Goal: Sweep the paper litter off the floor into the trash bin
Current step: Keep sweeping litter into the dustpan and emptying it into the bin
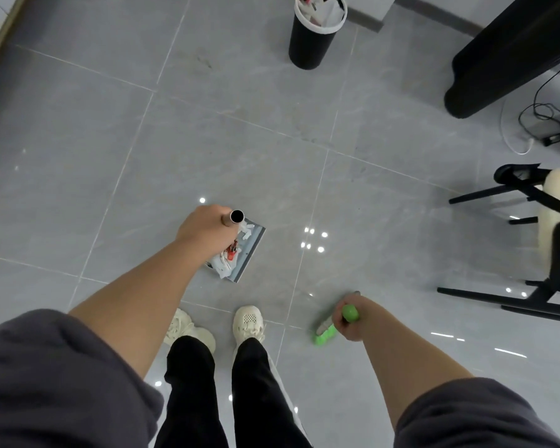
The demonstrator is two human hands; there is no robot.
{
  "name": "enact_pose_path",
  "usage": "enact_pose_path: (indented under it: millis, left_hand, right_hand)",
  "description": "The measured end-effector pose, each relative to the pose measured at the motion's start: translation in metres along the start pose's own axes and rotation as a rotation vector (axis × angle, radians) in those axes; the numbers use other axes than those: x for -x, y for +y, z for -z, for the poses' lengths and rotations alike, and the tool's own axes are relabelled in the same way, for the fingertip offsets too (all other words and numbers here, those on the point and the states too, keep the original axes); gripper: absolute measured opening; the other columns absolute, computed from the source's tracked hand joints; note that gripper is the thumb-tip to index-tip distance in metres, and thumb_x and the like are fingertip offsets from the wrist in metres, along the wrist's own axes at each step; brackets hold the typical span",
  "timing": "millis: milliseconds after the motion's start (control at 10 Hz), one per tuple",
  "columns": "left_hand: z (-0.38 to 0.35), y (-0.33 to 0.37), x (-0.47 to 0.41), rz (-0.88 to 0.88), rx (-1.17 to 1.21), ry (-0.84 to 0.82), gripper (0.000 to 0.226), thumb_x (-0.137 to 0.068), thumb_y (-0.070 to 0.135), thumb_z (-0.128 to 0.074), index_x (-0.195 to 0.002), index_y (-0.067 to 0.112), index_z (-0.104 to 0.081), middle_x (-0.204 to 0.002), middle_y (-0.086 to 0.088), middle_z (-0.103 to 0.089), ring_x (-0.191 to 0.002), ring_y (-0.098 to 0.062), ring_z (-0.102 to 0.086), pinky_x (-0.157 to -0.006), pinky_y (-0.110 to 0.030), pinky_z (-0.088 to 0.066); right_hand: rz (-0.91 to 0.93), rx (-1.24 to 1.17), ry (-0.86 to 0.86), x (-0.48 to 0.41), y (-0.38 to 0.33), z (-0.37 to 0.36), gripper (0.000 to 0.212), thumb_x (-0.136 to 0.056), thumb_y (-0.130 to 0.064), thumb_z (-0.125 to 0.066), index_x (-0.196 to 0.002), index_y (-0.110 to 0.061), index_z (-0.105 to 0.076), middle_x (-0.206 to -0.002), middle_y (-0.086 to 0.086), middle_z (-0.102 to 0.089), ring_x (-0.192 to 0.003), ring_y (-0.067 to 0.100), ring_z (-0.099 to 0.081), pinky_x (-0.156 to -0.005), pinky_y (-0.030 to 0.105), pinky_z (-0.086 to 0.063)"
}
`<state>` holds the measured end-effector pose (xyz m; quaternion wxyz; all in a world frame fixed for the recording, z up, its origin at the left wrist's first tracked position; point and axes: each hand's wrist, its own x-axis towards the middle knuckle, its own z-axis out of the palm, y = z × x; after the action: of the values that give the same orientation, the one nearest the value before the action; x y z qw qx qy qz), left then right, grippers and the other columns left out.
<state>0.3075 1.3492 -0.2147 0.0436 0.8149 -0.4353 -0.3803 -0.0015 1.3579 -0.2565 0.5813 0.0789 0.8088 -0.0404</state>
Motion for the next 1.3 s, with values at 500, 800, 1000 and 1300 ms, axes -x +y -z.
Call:
enact_pose_path:
  millis: [500,800,1000,1300]
  left_hand:
    - [0.001,-0.029,-0.017,0.222,0.332,0.049,0.026,-0.089,0.021,-0.047,-0.078,0.0,-0.058,-0.066,-0.009,-0.055,-0.059,-0.027,-0.051,-0.058,-0.028,-0.038]
    - [0.051,-0.007,-0.023,0.281,0.435,0.187,0.031,-0.087,0.022,-0.043,-0.08,-0.004,-0.058,-0.078,-0.02,-0.063,-0.061,-0.027,-0.048,-0.057,-0.031,-0.039]
    - [0.104,0.003,-0.06,0.309,0.468,0.301,0.033,-0.088,0.02,-0.04,-0.081,-0.005,-0.06,-0.075,-0.018,-0.059,-0.062,-0.028,-0.049,-0.057,-0.03,-0.038]
    - [0.143,-0.043,-0.129,0.455,0.456,0.339,0.027,-0.086,0.019,-0.047,-0.062,0.006,-0.046,-0.061,-0.008,-0.046,-0.061,-0.028,-0.045,-0.058,-0.03,-0.037]
  right_hand:
    - [-0.103,0.287,-0.452,0.09,-0.077,-0.052,0.018,-0.093,-0.005,-0.035,-0.08,-0.011,-0.045,-0.042,-0.003,-0.038,-0.025,0.005,-0.037,-0.027,0.013,-0.034]
    - [0.037,0.88,-0.425,0.165,-0.145,-0.065,0.047,-0.096,-0.011,-0.039,-0.14,-0.025,-0.035,-0.046,-0.006,-0.038,-0.028,0.002,-0.036,-0.028,0.012,-0.031]
    - [0.185,1.194,-0.208,0.189,-0.186,-0.121,0.025,-0.094,-0.008,-0.038,-0.07,-0.014,-0.043,-0.035,-0.003,-0.04,-0.023,0.006,-0.038,-0.028,0.011,-0.032]
    - [0.541,1.301,0.012,0.164,-0.228,-0.199,0.033,-0.096,-0.009,-0.038,-0.064,-0.017,-0.034,-0.068,-0.001,-0.04,-0.02,-0.004,-0.043,-0.023,0.011,-0.032]
